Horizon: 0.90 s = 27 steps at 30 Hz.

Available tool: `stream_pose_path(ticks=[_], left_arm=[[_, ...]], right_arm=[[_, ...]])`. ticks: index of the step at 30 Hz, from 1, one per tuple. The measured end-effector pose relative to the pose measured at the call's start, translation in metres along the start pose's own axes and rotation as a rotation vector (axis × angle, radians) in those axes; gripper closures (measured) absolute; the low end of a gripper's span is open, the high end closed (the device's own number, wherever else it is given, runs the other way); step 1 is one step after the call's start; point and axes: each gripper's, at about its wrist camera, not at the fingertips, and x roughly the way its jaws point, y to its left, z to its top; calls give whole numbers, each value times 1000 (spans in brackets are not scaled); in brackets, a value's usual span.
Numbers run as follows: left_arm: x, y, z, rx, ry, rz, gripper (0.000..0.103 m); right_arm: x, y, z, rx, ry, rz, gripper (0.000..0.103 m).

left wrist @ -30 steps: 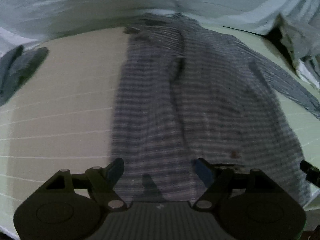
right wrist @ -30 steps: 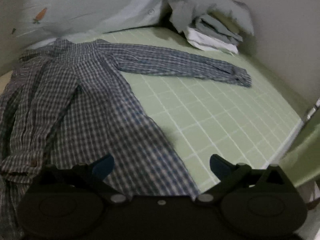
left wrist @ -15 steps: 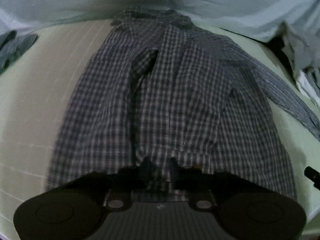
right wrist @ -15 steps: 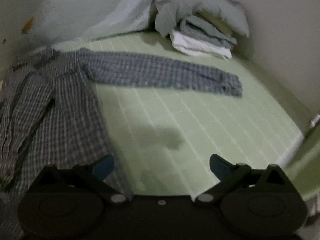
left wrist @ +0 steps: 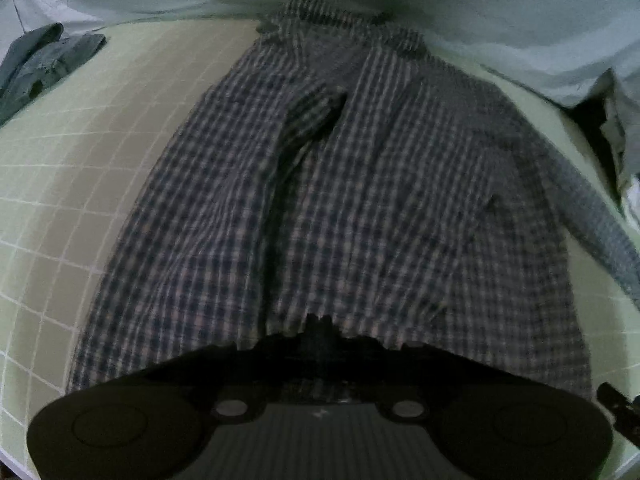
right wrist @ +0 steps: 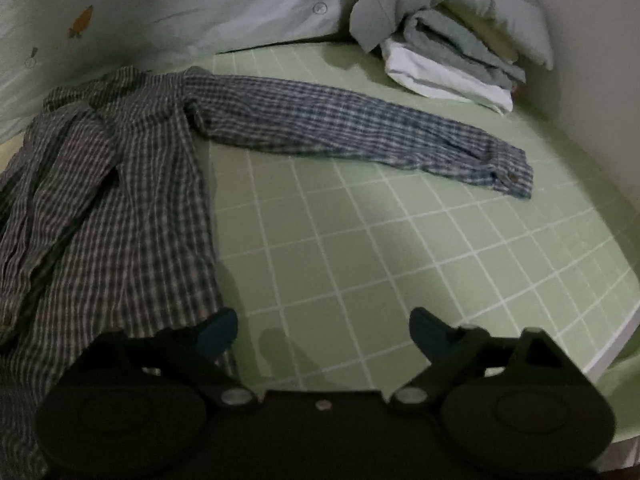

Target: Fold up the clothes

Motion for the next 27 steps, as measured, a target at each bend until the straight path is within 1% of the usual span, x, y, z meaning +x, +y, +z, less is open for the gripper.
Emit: stream_pose_path(ticks=[4, 5, 7, 8, 10, 12, 15, 16, 18, 20, 24, 27], left_arm=[[-27, -6, 2, 57, -78, 25, 103], [-32, -5, 1, 57, -89, 35, 103], [-36, 0, -1, 33, -88, 25, 103], [-35, 3, -2, 17, -80, 17, 98], [-28, 5, -6, 0, -49, 22, 93], [-20, 5, -9, 3, -32, 39, 74], [-13, 7, -12, -1, -41, 39, 61], [-10, 8, -12, 0, -42, 40, 59], [-4, 10, -11, 8, -37, 53, 49], [3, 11, -10, 15, -25, 60, 44], [14, 10, -9, 34, -10, 51, 44], [12, 5, -9, 64, -6, 47, 45]], right_arm=[[-2, 1, 6, -2, -20, 13, 10], [-1, 2, 8, 1, -24, 21, 10], [0, 4, 13, 6, -32, 38, 10], [0, 6, 15, 6, -34, 47, 10], [0, 12, 17, -3, -40, 64, 10], [-2, 18, 18, -22, -50, 77, 10], [-7, 22, 17, -58, -67, 73, 10], [-9, 22, 15, -65, -70, 69, 10], [-10, 19, 12, -70, -70, 51, 10], [-10, 16, 9, -70, -65, 30, 10], [-11, 6, 3, -25, -37, -6, 10], [-11, 1, -2, -3, -22, -38, 10]])
